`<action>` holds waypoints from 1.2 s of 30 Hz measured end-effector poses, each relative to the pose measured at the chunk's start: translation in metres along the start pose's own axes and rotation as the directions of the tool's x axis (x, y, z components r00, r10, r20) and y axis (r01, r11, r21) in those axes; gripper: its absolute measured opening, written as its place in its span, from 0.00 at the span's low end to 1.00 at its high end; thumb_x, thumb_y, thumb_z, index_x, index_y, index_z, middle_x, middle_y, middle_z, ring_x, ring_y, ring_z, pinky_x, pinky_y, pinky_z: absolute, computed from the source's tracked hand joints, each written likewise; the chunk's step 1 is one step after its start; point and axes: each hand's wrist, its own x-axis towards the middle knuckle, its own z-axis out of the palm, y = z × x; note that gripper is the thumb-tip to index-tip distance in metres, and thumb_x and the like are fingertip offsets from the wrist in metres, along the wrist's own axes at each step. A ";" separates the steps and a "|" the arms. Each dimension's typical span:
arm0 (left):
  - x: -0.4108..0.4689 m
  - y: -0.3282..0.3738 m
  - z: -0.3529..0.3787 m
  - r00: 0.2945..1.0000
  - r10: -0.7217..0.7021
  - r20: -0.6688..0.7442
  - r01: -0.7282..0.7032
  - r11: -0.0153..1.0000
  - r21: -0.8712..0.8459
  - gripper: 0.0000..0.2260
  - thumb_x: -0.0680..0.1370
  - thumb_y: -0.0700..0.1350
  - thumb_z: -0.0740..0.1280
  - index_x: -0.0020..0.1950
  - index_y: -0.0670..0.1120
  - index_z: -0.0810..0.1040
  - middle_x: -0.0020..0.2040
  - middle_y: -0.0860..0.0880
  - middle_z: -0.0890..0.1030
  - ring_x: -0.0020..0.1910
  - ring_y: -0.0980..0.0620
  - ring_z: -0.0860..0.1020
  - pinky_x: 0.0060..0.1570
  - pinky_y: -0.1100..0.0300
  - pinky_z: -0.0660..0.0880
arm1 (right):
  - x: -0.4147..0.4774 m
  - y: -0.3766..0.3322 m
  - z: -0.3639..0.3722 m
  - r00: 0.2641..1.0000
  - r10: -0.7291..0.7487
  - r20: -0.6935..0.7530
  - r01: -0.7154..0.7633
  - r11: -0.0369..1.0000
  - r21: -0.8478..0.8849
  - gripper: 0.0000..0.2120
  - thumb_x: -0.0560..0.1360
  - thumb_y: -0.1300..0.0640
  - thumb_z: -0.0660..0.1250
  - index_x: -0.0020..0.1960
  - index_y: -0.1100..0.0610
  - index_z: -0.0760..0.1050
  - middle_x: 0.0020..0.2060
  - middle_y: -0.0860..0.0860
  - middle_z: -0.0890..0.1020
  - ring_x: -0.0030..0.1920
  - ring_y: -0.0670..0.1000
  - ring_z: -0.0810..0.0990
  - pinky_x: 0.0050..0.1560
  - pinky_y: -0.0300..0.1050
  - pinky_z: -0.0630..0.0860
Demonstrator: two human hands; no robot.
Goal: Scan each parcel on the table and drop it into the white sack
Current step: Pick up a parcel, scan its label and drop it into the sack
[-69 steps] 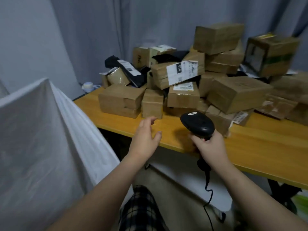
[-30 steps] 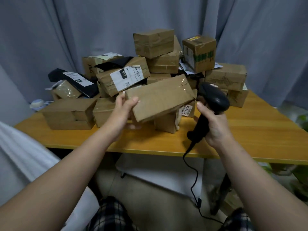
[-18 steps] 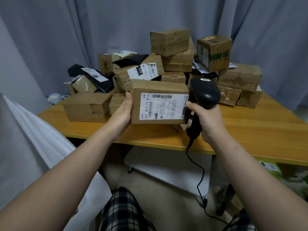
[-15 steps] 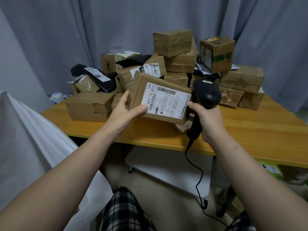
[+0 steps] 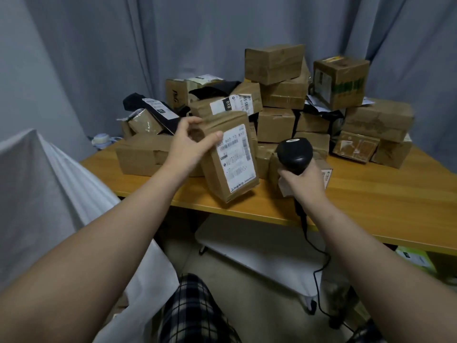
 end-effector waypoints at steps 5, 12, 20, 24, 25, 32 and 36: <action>-0.004 -0.027 0.031 0.982 -0.042 0.184 0.010 0.986 0.168 0.31 0.64 0.63 0.76 0.63 0.68 0.65 0.66 0.49 0.70 0.67 0.48 0.69 0.65 0.45 0.70 | -0.014 -0.008 -0.005 0.997 -0.048 0.061 0.041 0.994 0.100 0.19 0.67 0.49 0.75 0.54 0.55 0.77 0.44 0.50 0.81 0.48 0.52 0.80 0.50 0.47 0.76; -0.011 -0.044 0.034 0.929 -0.106 0.355 0.027 0.975 0.222 0.58 0.63 0.49 0.80 0.72 0.70 0.36 0.77 0.44 0.51 0.76 0.44 0.55 0.73 0.39 0.56 | -0.045 0.004 -0.010 0.979 -0.069 0.194 0.018 0.967 0.254 0.03 0.75 0.60 0.71 0.43 0.56 0.77 0.29 0.55 0.78 0.27 0.51 0.77 0.30 0.45 0.76; -0.017 -0.061 0.038 0.940 -0.214 0.267 0.203 0.977 0.066 0.54 0.67 0.49 0.78 0.76 0.63 0.40 0.72 0.46 0.70 0.70 0.48 0.70 0.67 0.41 0.68 | -0.053 0.019 0.001 0.979 -0.066 0.194 0.036 0.987 0.157 0.05 0.71 0.64 0.72 0.40 0.64 0.77 0.27 0.58 0.79 0.29 0.55 0.80 0.30 0.52 0.79; -0.013 -0.059 0.038 0.928 -0.239 0.285 0.222 0.971 0.090 0.54 0.65 0.52 0.76 0.76 0.63 0.39 0.72 0.48 0.69 0.70 0.48 0.69 0.68 0.41 0.67 | -0.051 0.015 0.006 0.977 -0.124 0.172 0.102 0.986 0.132 0.10 0.68 0.56 0.72 0.41 0.64 0.78 0.29 0.59 0.80 0.33 0.59 0.81 0.36 0.55 0.80; -0.013 -0.060 0.038 0.928 -0.240 0.285 0.223 0.970 0.091 0.53 0.66 0.52 0.76 0.76 0.63 0.39 0.72 0.48 0.70 0.70 0.48 0.69 0.68 0.40 0.67 | -0.051 0.014 0.006 0.979 -0.121 0.164 0.098 0.985 0.144 0.09 0.68 0.56 0.72 0.40 0.63 0.78 0.29 0.59 0.80 0.32 0.58 0.81 0.35 0.54 0.80; -0.011 -0.063 0.039 0.930 -0.223 0.293 0.212 0.975 0.069 0.51 0.72 0.46 0.75 0.77 0.61 0.37 0.70 0.48 0.71 0.67 0.49 0.72 0.67 0.42 0.68 | -0.056 0.014 0.007 0.983 -0.061 0.171 0.018 0.970 0.243 0.06 0.72 0.64 0.71 0.39 0.65 0.77 0.30 0.67 0.78 0.25 0.53 0.79 0.28 0.46 0.77; -0.010 -0.065 0.039 0.928 -0.217 0.302 0.211 0.976 0.053 0.51 0.71 0.46 0.75 0.77 0.61 0.37 0.70 0.47 0.72 0.67 0.49 0.72 0.67 0.41 0.69 | -0.059 0.012 0.006 0.983 -0.050 0.176 0.004 0.967 0.254 0.06 0.73 0.66 0.70 0.37 0.63 0.76 0.31 0.68 0.78 0.24 0.52 0.78 0.27 0.44 0.76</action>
